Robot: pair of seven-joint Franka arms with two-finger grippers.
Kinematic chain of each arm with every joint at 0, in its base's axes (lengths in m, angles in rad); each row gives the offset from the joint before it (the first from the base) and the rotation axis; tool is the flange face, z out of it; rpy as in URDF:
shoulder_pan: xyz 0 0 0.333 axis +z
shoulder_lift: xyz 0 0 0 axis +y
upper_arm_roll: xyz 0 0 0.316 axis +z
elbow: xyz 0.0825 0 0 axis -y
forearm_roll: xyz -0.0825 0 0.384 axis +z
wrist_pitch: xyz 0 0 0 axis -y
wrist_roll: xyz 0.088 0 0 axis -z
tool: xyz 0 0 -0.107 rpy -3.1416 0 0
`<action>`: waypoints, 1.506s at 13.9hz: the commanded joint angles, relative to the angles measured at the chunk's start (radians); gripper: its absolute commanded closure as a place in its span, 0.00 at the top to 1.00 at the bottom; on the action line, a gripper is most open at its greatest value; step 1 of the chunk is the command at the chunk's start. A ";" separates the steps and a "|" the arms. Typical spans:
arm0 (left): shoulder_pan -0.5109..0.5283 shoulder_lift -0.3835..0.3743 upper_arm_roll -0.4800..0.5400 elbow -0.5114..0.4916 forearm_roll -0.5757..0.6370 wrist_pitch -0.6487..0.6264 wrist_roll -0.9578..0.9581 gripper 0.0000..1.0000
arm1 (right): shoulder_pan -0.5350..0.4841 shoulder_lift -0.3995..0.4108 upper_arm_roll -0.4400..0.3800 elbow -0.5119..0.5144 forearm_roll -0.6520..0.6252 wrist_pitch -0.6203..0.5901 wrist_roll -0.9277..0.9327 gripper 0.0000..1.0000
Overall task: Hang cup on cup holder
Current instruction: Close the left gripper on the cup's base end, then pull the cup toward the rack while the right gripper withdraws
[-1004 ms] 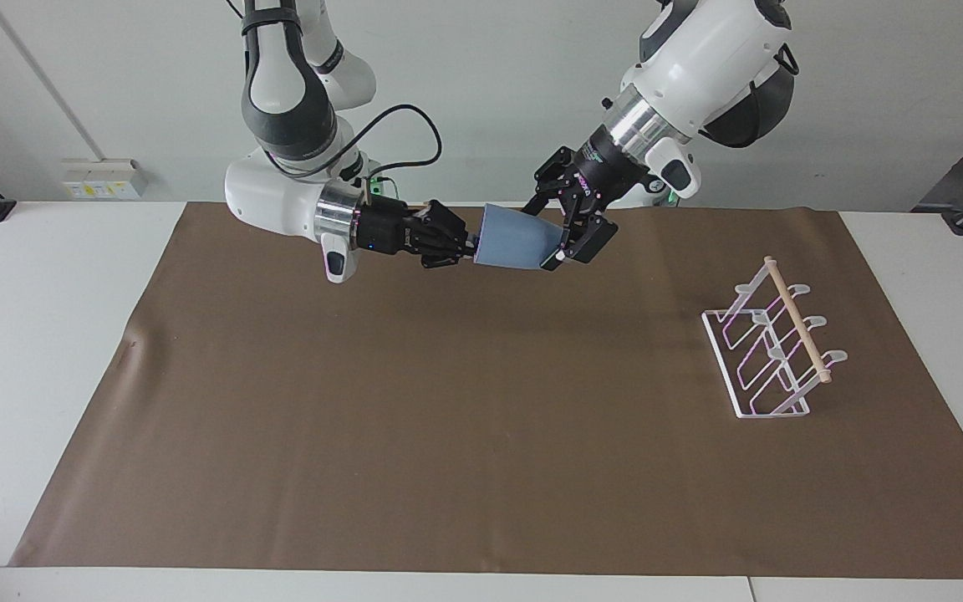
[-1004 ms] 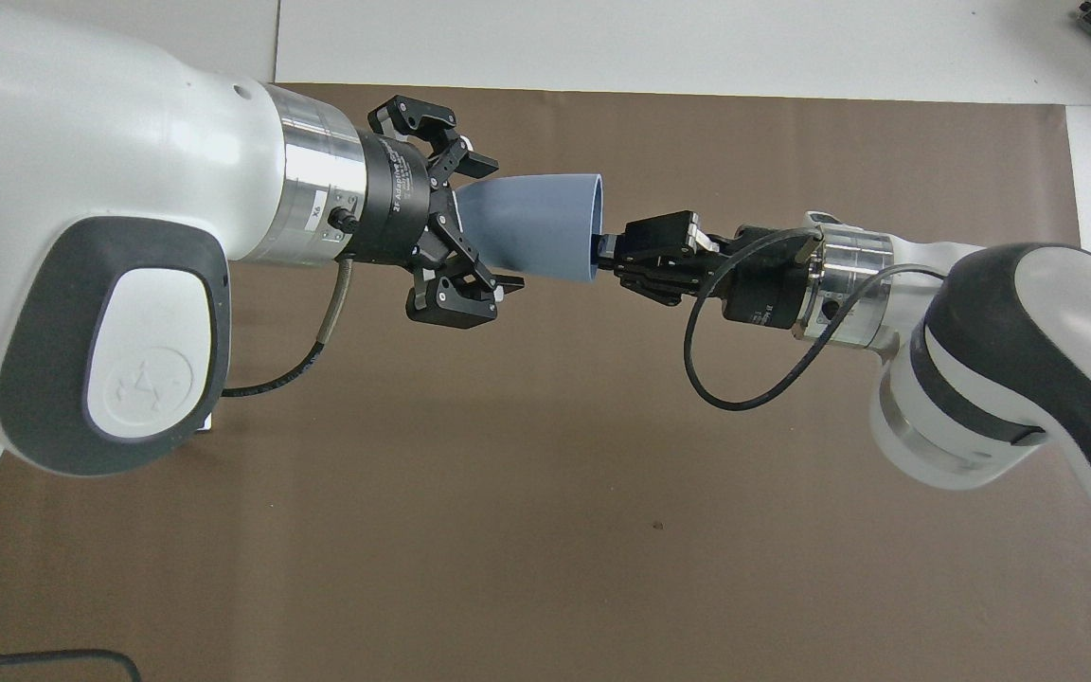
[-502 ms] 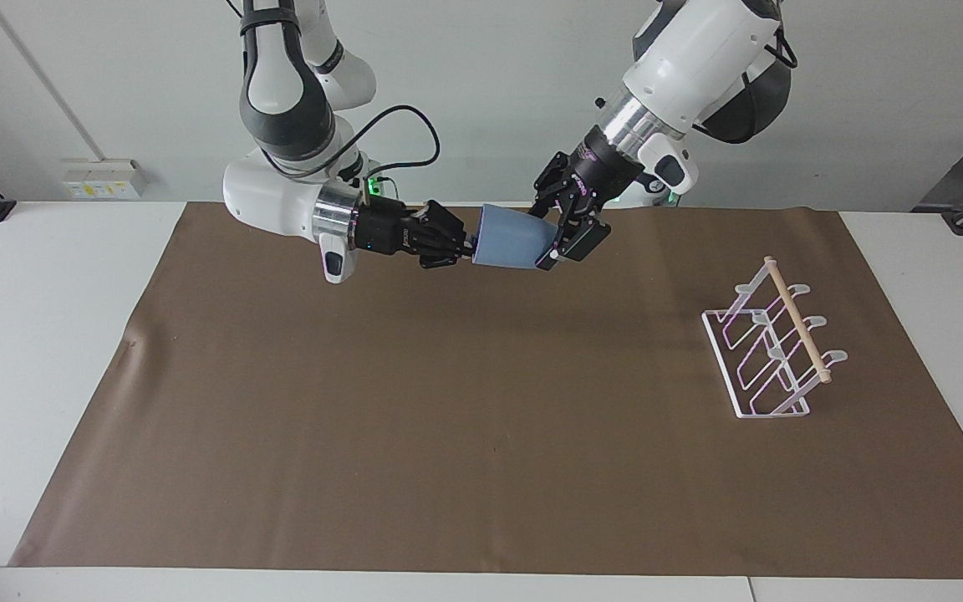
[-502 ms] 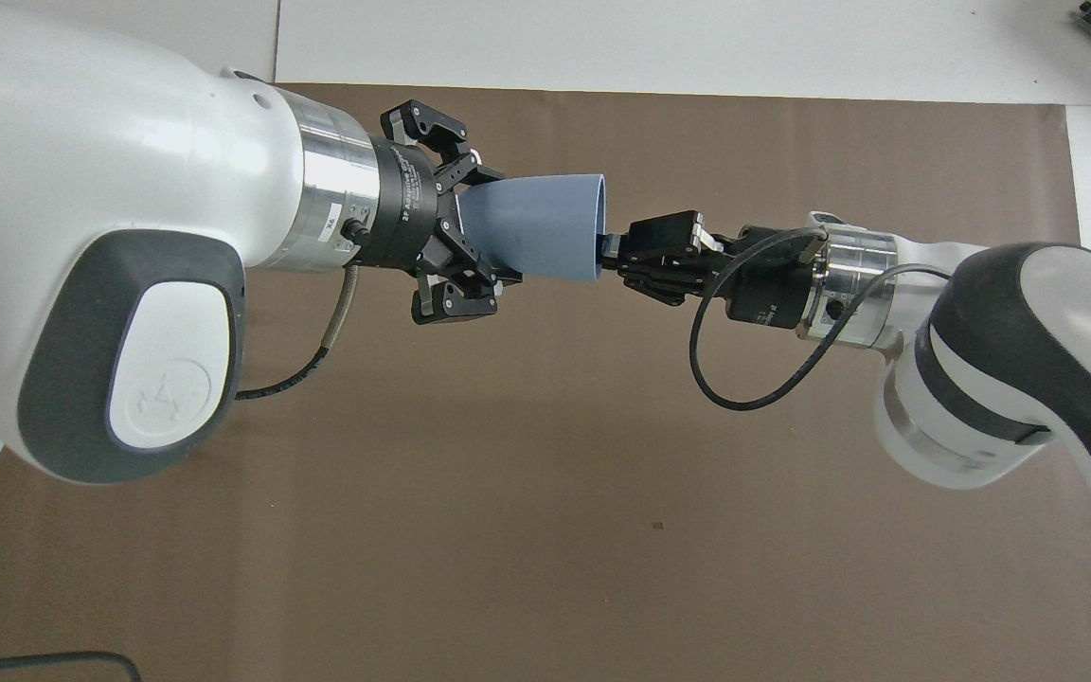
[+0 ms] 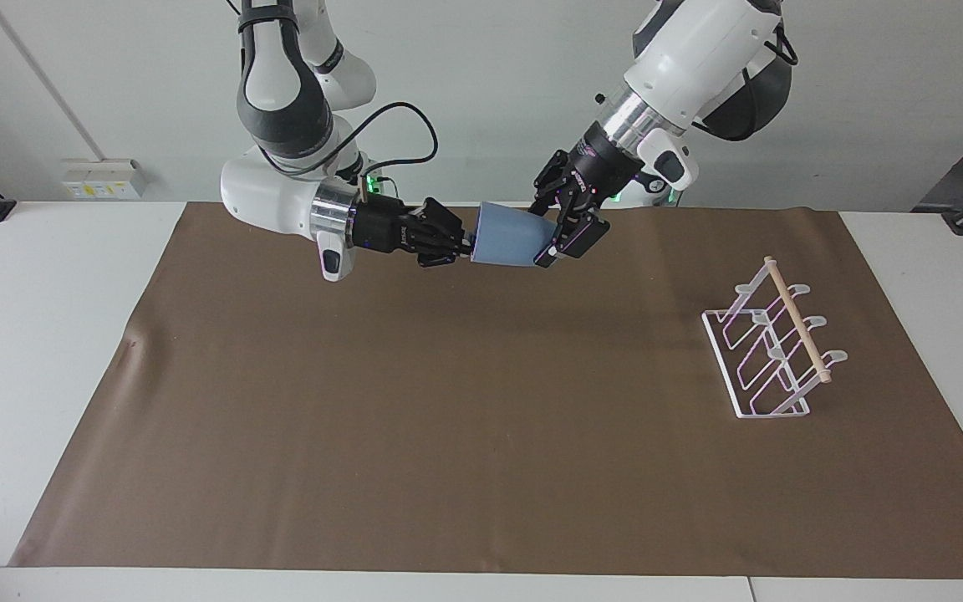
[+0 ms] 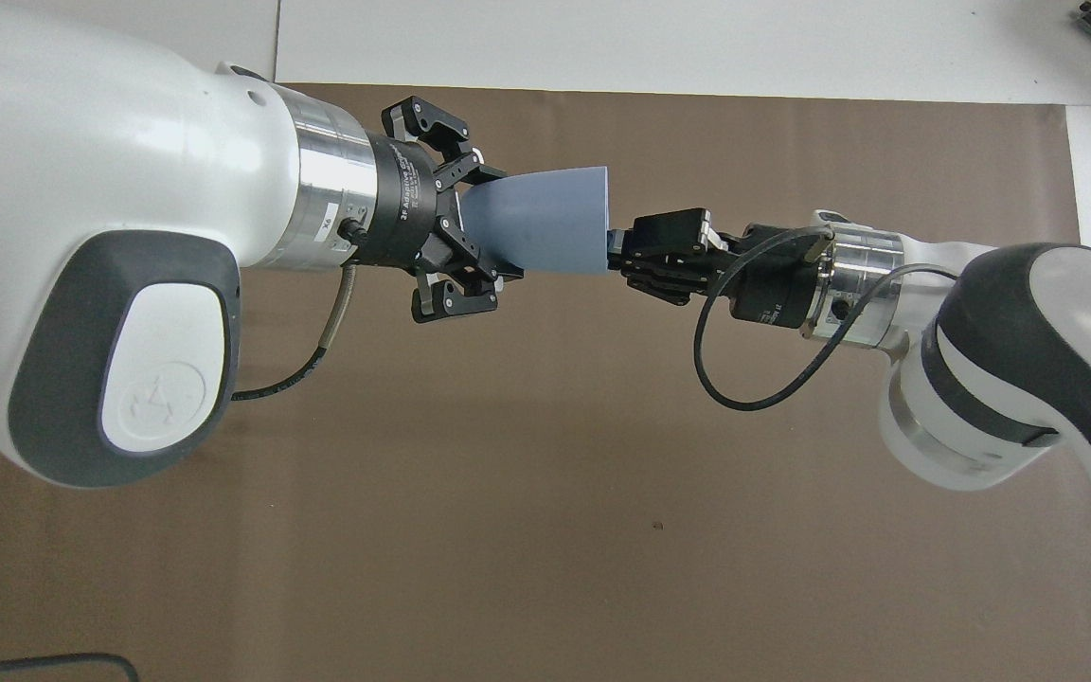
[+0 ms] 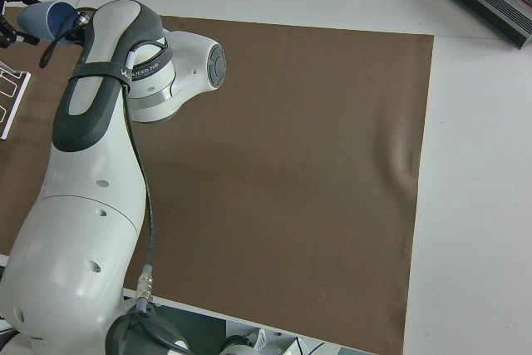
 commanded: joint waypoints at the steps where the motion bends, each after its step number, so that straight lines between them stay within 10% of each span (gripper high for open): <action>1: -0.003 -0.003 0.003 0.012 0.002 0.005 0.001 0.00 | -0.013 -0.024 0.009 -0.028 0.029 0.008 -0.007 0.55; 11: 0.015 -0.038 0.013 -0.043 0.051 -0.009 0.212 0.00 | -0.057 -0.024 0.001 -0.024 -0.159 0.028 0.018 1.00; 21: 0.104 -0.102 0.015 -0.189 0.512 0.020 0.402 0.00 | -0.128 -0.027 -0.003 0.019 -1.118 0.120 0.216 1.00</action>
